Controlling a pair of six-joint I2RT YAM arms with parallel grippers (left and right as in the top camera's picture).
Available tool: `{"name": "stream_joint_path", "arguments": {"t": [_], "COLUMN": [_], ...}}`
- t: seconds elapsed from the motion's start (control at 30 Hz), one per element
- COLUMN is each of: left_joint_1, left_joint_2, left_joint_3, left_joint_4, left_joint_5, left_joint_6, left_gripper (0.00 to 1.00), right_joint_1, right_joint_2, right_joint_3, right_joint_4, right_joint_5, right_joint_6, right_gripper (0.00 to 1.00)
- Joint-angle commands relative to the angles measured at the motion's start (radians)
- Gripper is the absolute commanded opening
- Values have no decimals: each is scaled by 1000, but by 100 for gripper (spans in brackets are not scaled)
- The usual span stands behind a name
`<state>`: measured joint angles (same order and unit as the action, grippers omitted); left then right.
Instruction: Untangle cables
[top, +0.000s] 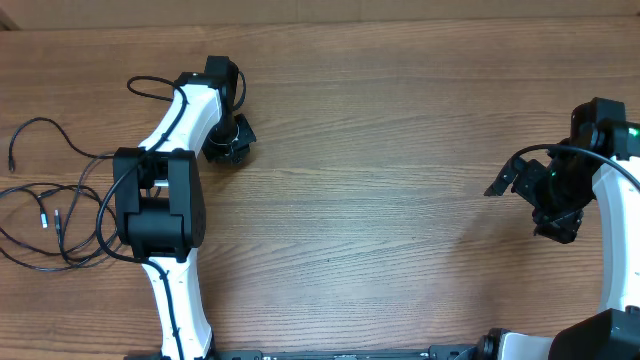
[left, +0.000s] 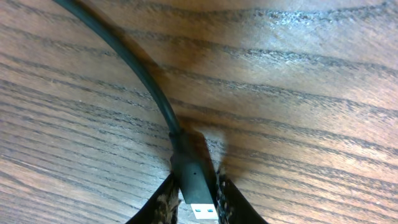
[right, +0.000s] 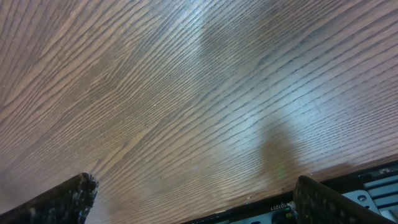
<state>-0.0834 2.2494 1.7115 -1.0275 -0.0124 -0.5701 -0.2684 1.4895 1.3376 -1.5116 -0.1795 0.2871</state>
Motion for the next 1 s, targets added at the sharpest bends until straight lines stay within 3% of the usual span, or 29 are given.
{"name": "stream_joint_path", "arguments": {"t": [0.0,0.23,0.47,0.73,0.97], "left_joint_1": [5,8,13,23,89], "left_joint_2": [54,45,11,-31,-139], "left_joint_3": [-29,67,154,233,235], "left_joint_4": [-21,-74,-126,-211,-300], "left_joint_5": [10,1,-51,-186,-344], "left_joint_6": [-2,0,2,-2,-146], "left_gripper": [21,18,4,4,4], "right_joint_1": [0,0,0,0,0], "right_joint_2": [-6,-6,-6,-6,-6], "right_joint_3": [-2,-2,-2,-2,-2], "right_joint_4": [2,-2,-2,-2,-2], "right_joint_5": [-8,-8,-8,-8,-8], "right_joint_6": [-8,-8,-8,-8,-8], "right_gripper": [100,100,100,100,100]}}
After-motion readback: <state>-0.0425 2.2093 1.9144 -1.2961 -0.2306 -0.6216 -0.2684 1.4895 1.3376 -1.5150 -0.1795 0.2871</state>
